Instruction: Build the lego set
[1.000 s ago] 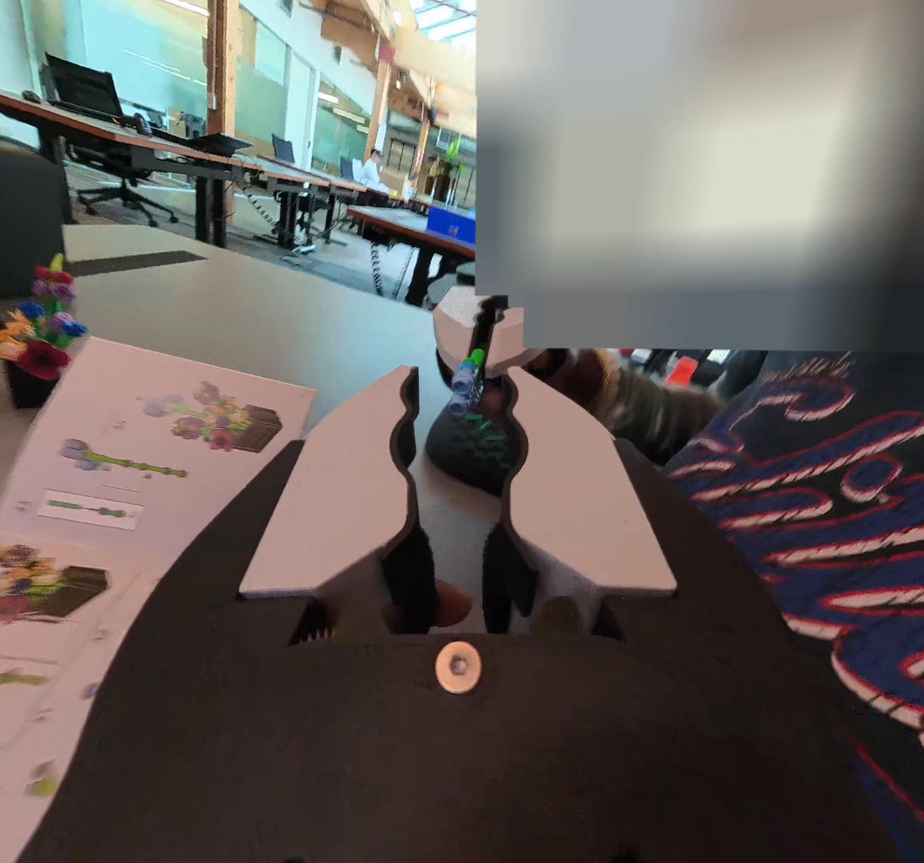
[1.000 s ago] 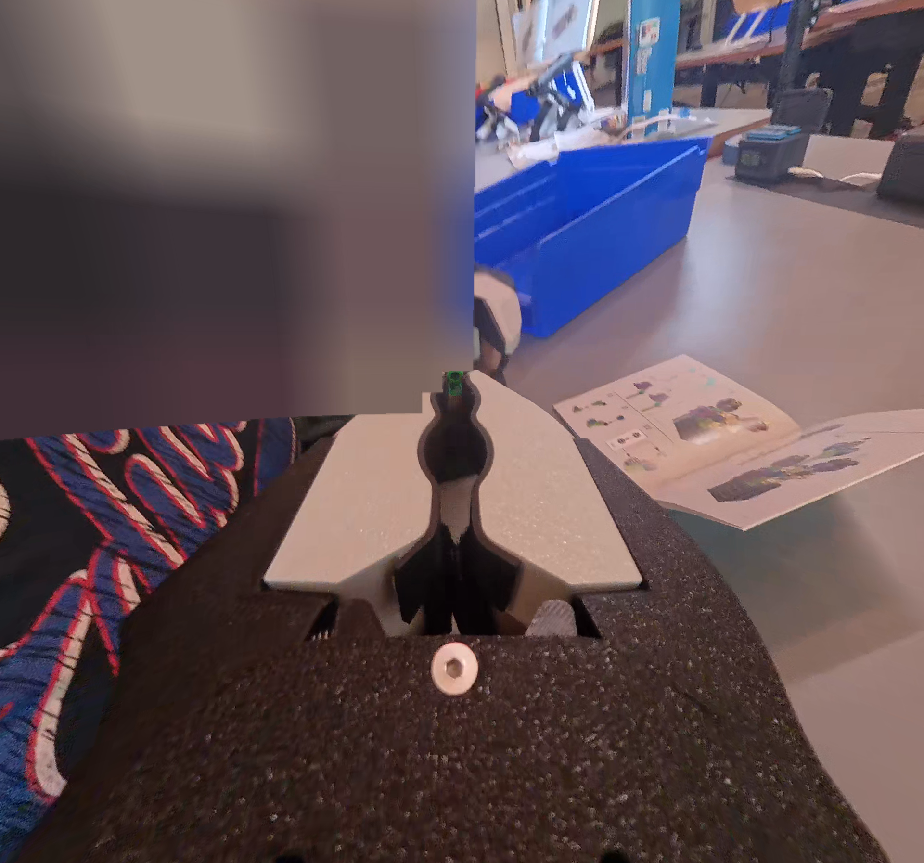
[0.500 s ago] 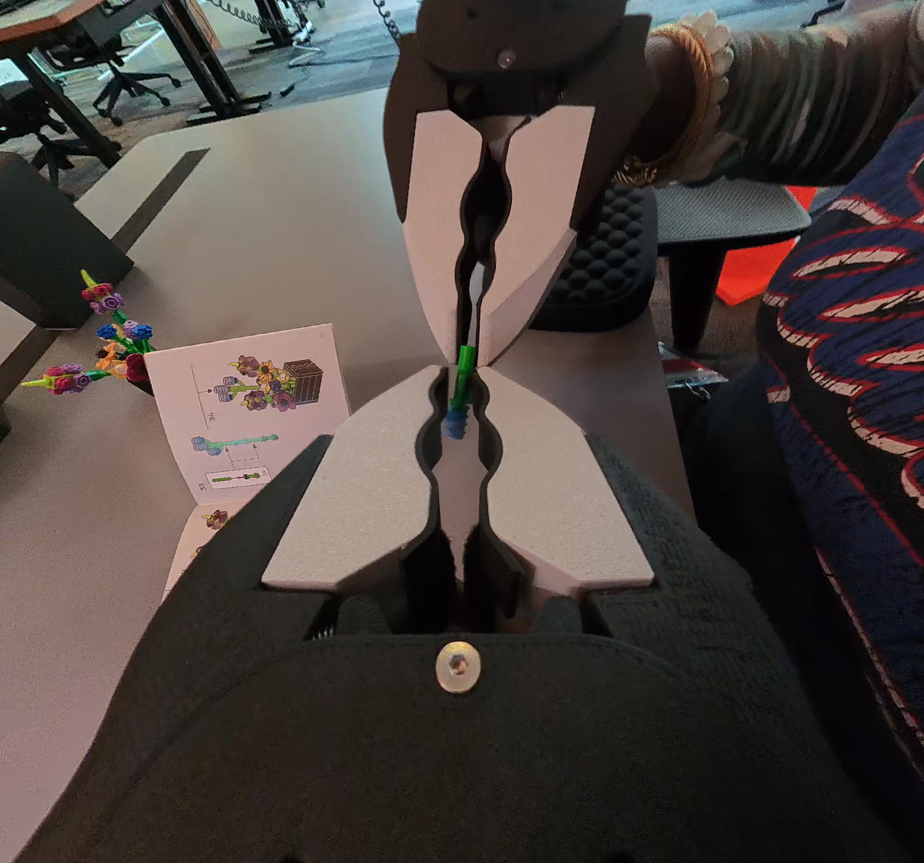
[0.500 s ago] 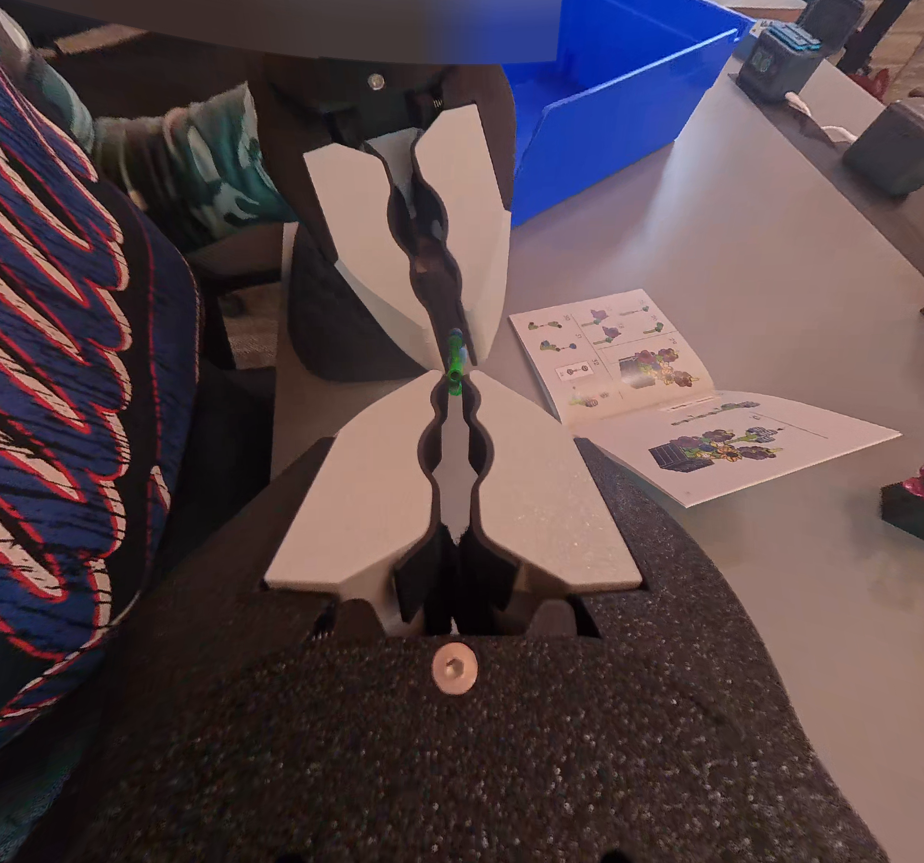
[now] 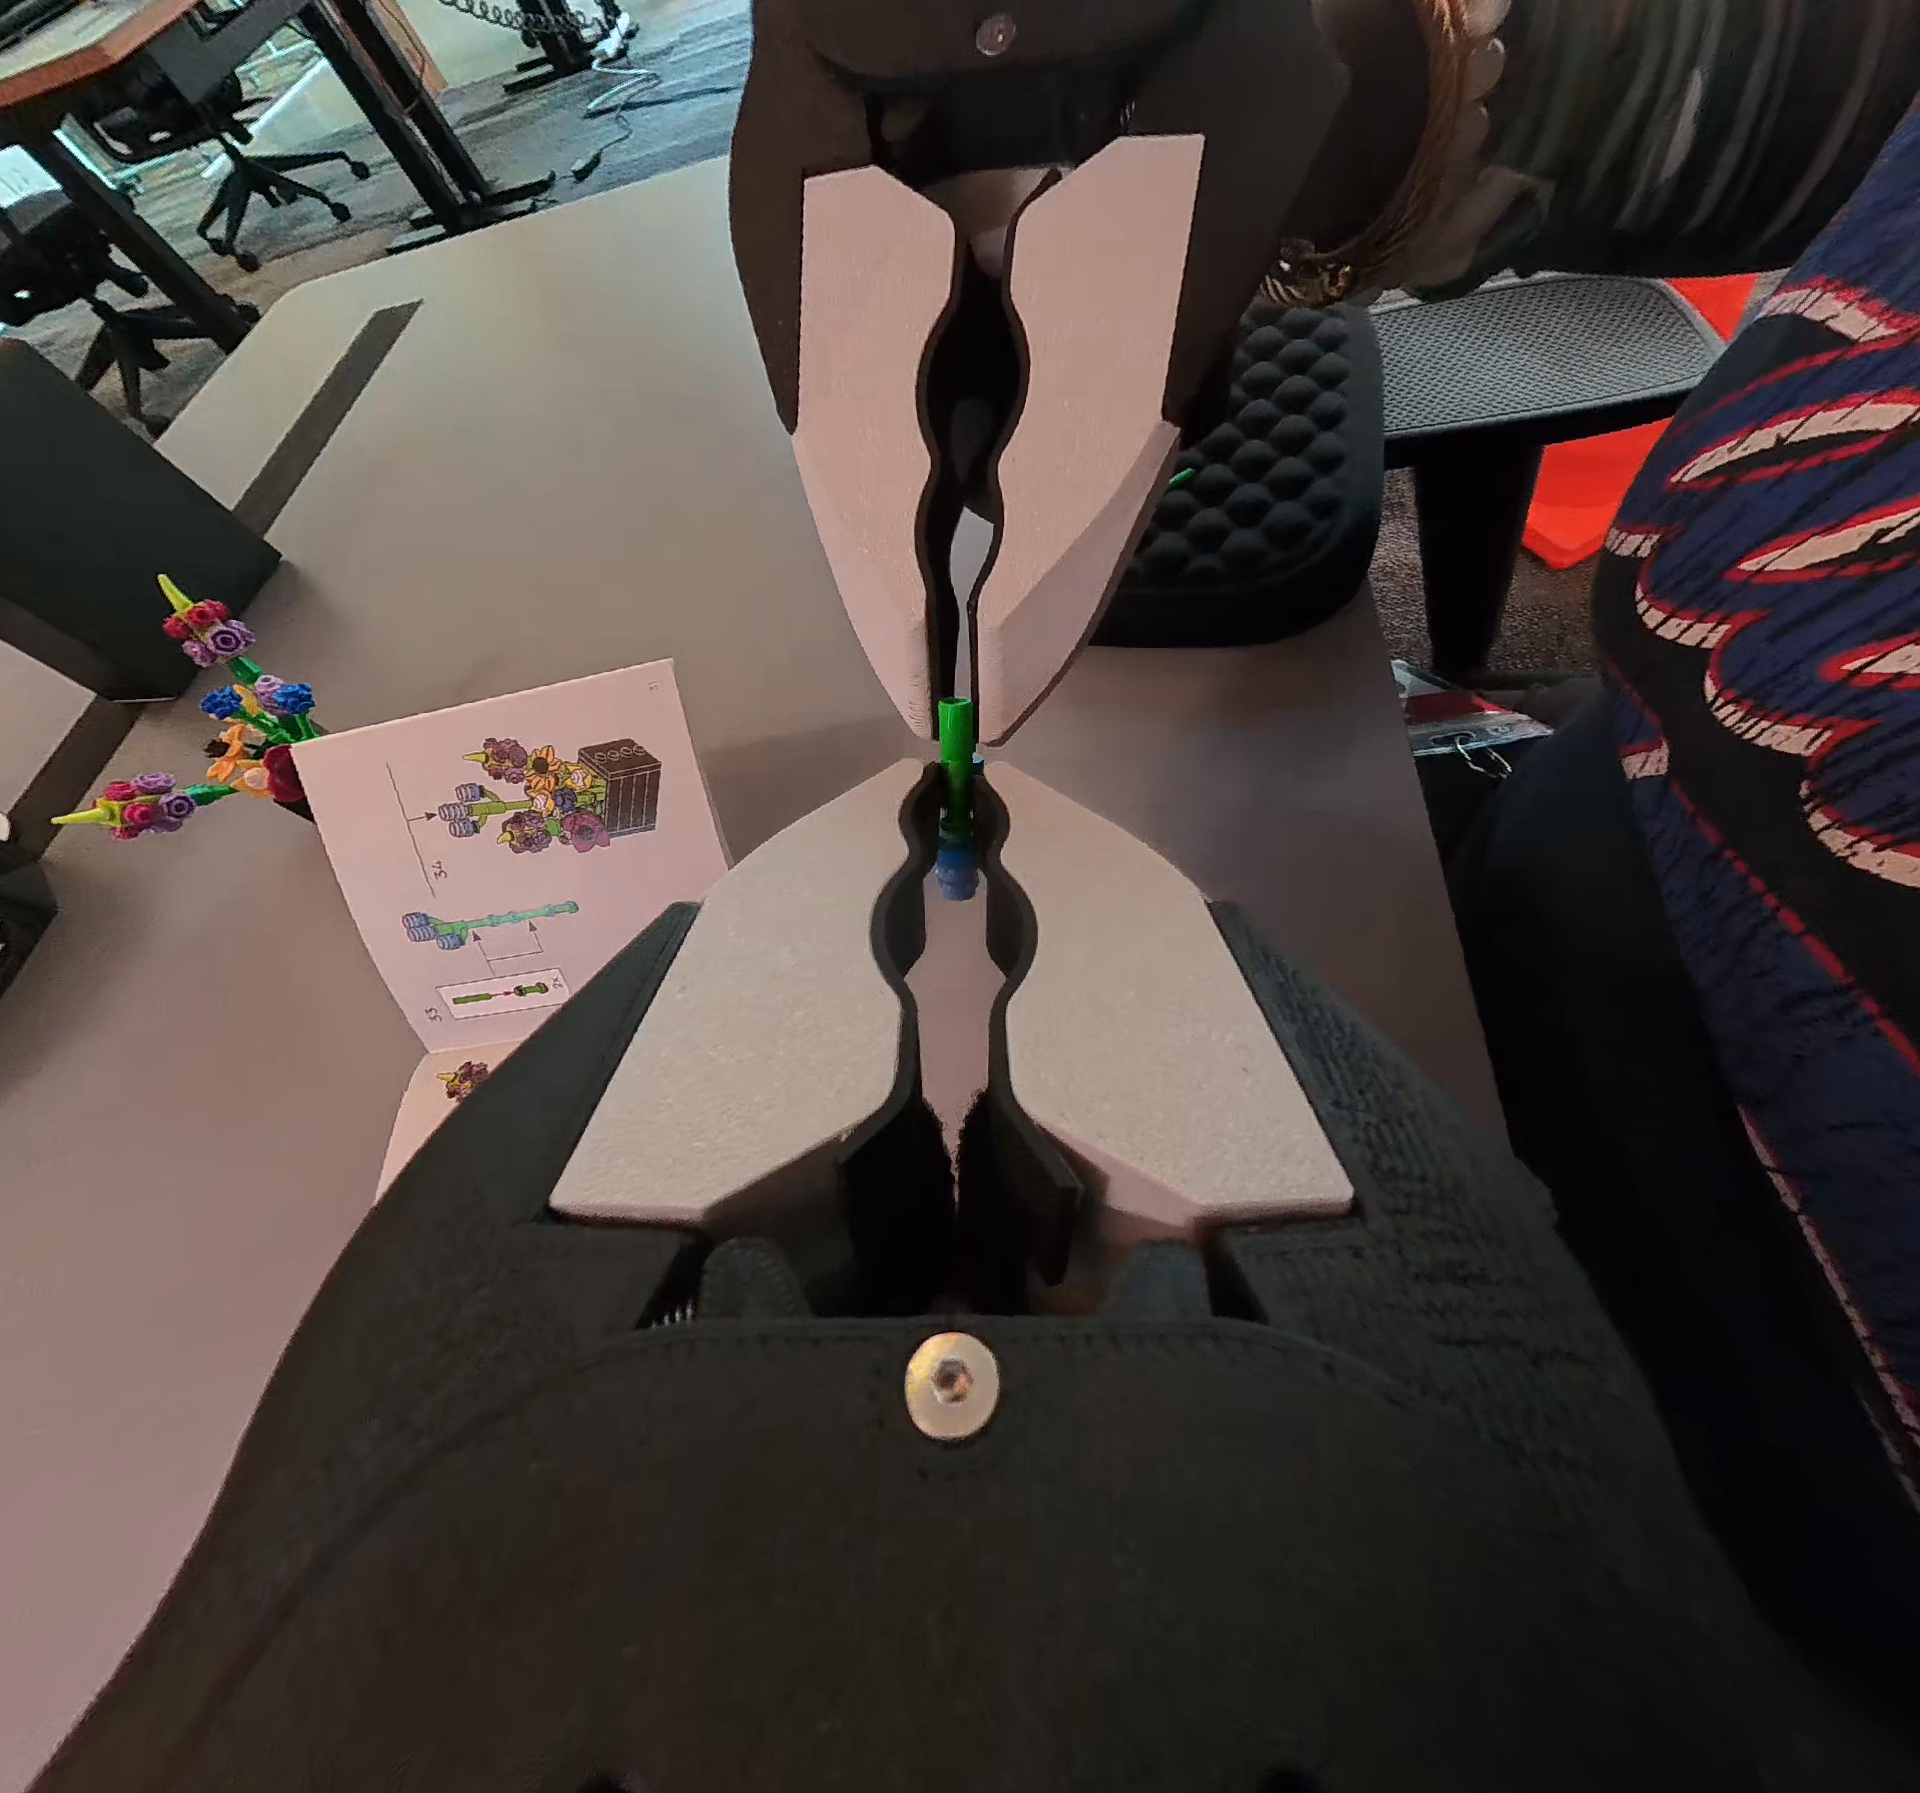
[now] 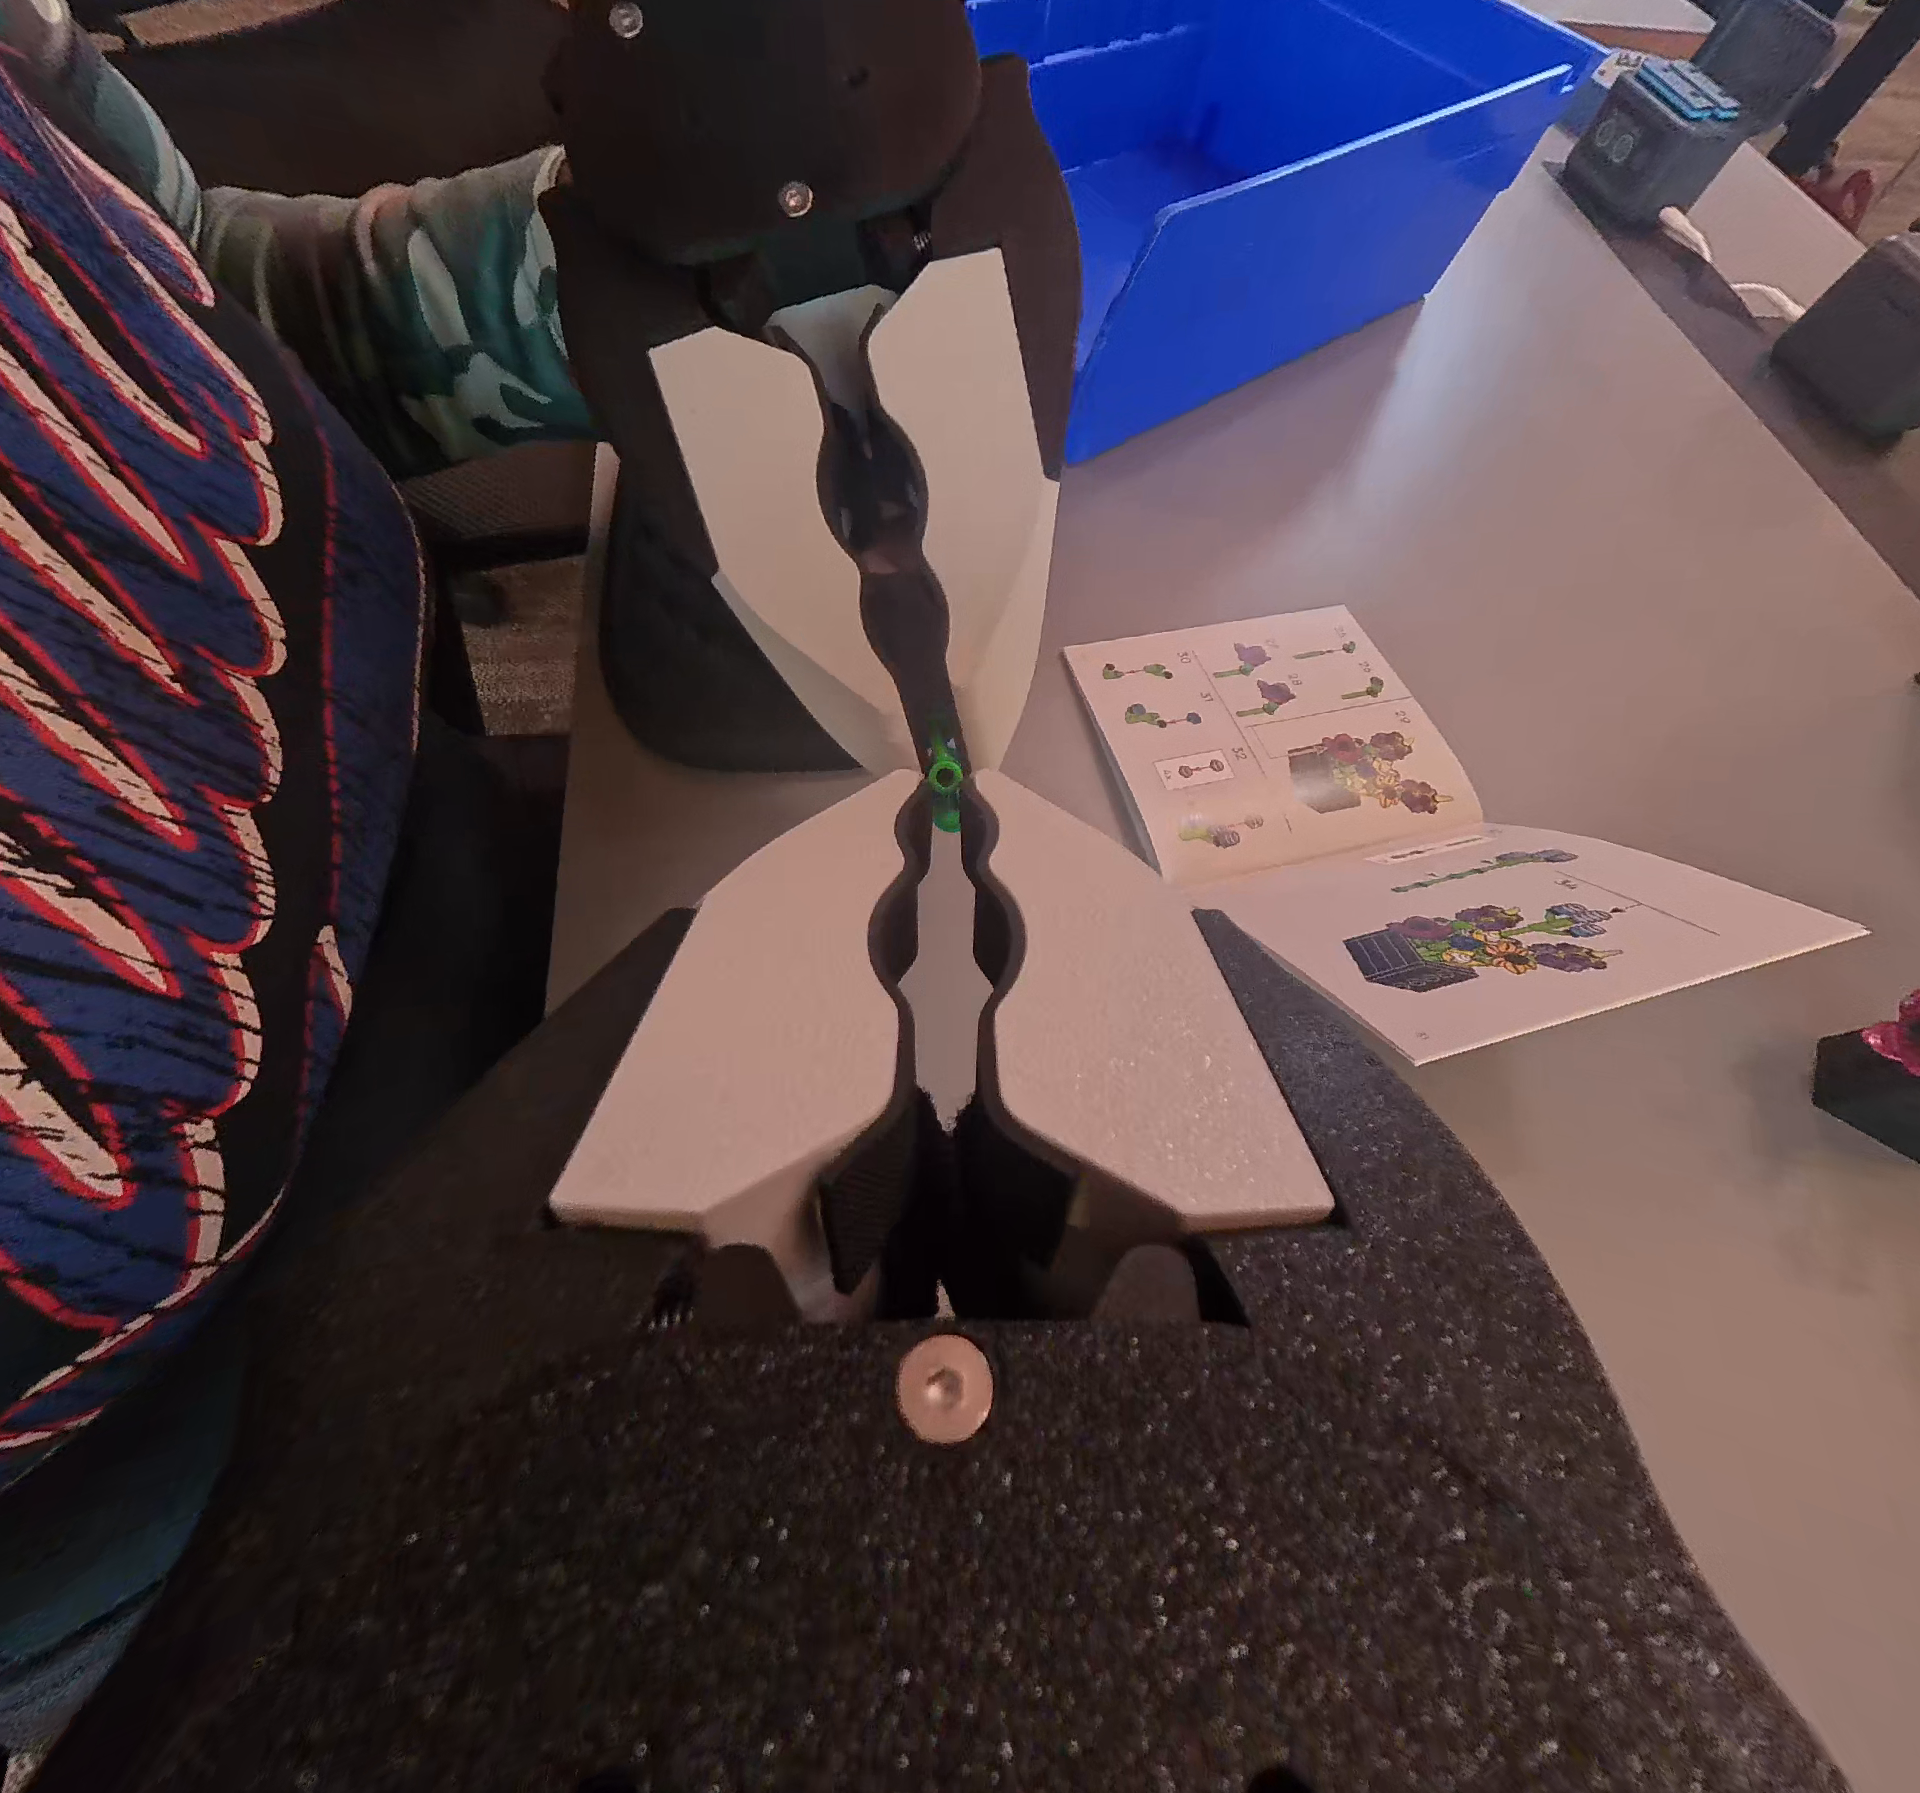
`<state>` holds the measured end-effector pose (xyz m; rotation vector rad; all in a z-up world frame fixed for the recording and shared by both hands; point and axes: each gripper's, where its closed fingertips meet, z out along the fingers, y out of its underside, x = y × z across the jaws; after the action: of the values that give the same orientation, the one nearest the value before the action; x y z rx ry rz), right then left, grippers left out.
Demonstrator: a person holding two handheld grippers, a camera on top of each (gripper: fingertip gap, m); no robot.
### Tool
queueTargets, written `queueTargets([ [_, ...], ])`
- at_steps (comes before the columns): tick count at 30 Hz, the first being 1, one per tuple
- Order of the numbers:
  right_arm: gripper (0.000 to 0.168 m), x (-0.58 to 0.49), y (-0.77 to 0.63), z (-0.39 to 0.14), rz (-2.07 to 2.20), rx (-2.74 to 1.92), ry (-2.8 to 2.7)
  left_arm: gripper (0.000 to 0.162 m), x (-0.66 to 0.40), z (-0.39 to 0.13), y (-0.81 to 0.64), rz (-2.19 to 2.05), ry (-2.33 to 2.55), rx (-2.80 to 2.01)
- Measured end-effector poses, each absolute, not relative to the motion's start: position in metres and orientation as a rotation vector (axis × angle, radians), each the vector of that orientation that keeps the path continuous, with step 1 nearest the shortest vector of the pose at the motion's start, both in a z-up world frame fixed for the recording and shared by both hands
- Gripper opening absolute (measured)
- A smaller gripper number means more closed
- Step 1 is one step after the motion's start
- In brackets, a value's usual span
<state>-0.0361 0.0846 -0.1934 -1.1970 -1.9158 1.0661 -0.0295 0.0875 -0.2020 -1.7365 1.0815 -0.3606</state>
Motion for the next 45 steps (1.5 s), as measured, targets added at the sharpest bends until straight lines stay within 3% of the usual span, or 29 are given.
queueTargets([
  [7, 0.008, -0.042, 0.097, -0.166, 1.316, -1.287, -1.608, 0.005, -0.043, -0.187, 0.099, -0.3, 0.906, -1.674],
  [10, 0.013, -0.047, 0.097, -0.17, 1.265, -1.286, -1.58, 0.005, -0.042, -0.183, 0.101, -0.27, 0.877, -1.644],
  [13, 0.006, -0.05, 0.095, -0.168, 1.251, -1.252, -1.567, 0.005, -0.04, -0.184, 0.101, -0.27, 0.885, -1.64],
  [31, 0.006, -0.051, 0.095, -0.173, 1.109, -1.187, -1.632, 0.005, -0.039, -0.188, 0.103, -0.213, 0.873, -1.614],
  [36, 0.018, -0.043, 0.11, -0.156, 1.158, -1.2, -1.498, 0.005, -0.047, -0.18, 0.106, -0.279, 0.731, -1.57],
  [41, 0.028, -0.024, 0.129, -0.134, 1.205, -1.206, -1.335, 0.005, -0.095, -0.15, 0.102, -0.705, 0.282, -1.385],
  [45, 0.038, -0.013, 0.137, -0.13, 1.232, -1.222, -1.272, 0.005, -0.115, -0.149, 0.096, -0.807, 0.173, -1.322],
])
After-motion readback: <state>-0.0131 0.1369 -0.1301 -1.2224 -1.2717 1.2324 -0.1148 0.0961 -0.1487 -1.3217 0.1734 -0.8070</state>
